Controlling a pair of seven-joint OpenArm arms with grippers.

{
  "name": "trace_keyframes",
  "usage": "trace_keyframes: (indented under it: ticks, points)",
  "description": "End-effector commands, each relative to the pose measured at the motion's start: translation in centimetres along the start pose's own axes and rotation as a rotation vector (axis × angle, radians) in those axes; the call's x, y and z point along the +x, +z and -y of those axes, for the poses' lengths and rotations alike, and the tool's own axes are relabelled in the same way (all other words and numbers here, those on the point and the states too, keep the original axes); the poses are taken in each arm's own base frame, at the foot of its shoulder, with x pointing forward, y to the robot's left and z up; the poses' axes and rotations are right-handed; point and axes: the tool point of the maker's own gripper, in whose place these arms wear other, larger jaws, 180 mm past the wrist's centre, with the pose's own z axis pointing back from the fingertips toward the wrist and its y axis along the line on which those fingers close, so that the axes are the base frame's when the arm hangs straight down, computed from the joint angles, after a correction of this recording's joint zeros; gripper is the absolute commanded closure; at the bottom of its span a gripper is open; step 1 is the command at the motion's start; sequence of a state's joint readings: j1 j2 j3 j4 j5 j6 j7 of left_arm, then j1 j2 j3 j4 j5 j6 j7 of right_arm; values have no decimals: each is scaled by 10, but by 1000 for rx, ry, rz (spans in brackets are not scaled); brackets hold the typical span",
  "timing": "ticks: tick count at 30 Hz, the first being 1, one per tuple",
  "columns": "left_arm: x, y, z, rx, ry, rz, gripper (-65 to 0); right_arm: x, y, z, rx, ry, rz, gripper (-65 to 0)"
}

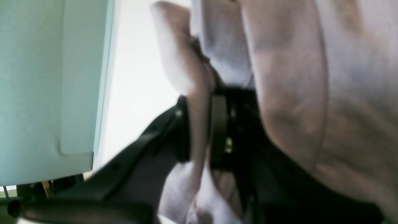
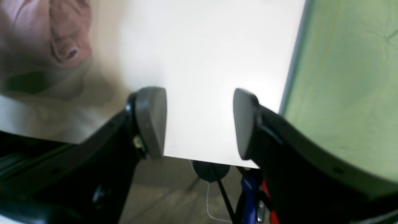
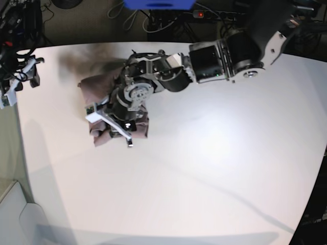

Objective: Layout the t-shirt on the table in an organized manner, then fold the t-shirt properly
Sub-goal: 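Grasp the bundle edge with the left gripper and press it flat, then open the left gripper and lift it away from the bundle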

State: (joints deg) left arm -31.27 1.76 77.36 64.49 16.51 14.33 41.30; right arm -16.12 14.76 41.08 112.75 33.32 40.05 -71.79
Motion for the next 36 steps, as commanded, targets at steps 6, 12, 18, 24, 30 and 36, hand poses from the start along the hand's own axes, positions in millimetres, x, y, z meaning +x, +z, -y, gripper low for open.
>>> trace_keyframes:
  ticks: [6, 12, 18, 24, 30, 36]
  points:
    - [17, 0, -19, 48, -3, 49, -255, 11, 5, 3, -10, 19, 37, -340]
    - [19, 1, -19, 49, -2, 53, -498, 11, 5, 3, -9, 20, 36, -340]
    - [44, 11, -35, 72, 13, 129, -524, 11, 5, 3, -9, 20, 36, -340]
    - [49, 19, -66, 148, -20, 129, -524, 12, 5, 3, -8, 20, 40, -340]
    - [44, 22, -111, 232, 59, 123, -524, 12, 5, 3, -8, 20, 40, -340]
    - [-11, 45, -190, 389, 367, 56, -524, 16, 1, -4, 6, 0, 59, -340]
